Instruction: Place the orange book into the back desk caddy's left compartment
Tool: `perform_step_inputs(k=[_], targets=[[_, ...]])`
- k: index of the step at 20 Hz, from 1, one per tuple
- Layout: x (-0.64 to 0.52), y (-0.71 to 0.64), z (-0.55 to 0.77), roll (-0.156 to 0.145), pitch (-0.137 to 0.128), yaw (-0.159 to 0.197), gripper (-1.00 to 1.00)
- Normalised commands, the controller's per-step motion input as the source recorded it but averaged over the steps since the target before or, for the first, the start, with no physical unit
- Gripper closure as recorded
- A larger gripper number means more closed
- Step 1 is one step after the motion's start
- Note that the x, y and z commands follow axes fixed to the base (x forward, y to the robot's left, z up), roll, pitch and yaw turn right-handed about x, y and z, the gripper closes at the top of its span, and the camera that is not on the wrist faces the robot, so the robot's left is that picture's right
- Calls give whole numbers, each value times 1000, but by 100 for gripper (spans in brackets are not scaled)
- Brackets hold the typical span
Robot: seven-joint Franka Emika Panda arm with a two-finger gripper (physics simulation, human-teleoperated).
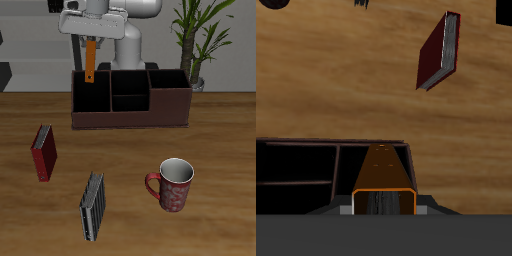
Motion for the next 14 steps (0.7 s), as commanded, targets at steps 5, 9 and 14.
perform_step_inputs(k=[5,9,14], targets=[[0,5,-117,-2,11,-25,100],[-12,1,-171,8,7,5,100],[47,-80,-270,-24,33,-23,100]])
